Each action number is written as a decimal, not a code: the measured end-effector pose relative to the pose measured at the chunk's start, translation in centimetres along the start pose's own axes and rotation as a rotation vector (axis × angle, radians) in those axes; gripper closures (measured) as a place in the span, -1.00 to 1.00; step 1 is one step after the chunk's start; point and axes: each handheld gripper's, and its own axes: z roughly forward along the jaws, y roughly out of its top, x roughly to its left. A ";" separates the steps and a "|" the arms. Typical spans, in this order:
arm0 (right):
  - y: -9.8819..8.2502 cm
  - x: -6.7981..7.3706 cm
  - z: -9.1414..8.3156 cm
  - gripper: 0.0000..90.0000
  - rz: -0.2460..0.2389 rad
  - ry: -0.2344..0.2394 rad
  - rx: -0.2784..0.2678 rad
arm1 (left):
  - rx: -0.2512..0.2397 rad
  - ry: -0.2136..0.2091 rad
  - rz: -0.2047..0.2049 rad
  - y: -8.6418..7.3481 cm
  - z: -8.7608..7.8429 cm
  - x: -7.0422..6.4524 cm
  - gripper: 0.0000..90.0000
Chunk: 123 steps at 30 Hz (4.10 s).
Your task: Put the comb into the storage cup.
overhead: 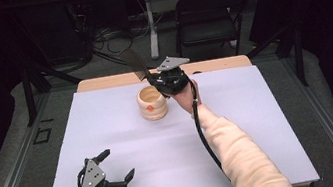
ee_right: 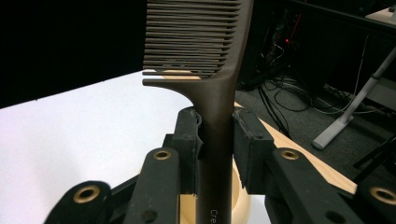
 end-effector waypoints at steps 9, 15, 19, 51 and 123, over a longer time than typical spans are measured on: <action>0.1 -0.1 0.4 0.61 0.002 -0.005 -0.023 | 0.001 0.000 -0.001 0.0 0.0 0.0 -1.00; 0.2 -0.1 0.8 0.61 0.009 -0.005 -0.042 | 0.002 0.001 -0.001 0.0 0.0 0.0 -1.00; 0.4 -0.1 1.0 0.61 0.010 -0.006 -0.056 | 0.001 0.000 -0.001 0.0 0.0 0.0 -1.00; -0.2 0.9 3.5 0.61 0.010 0.003 -0.083 | -0.002 0.004 0.000 0.0 -0.1 0.1 -1.00; -3.4 0.6 4.8 0.61 -0.004 0.009 -0.091 | -0.002 0.007 -0.003 0.0 -0.1 0.1 -1.00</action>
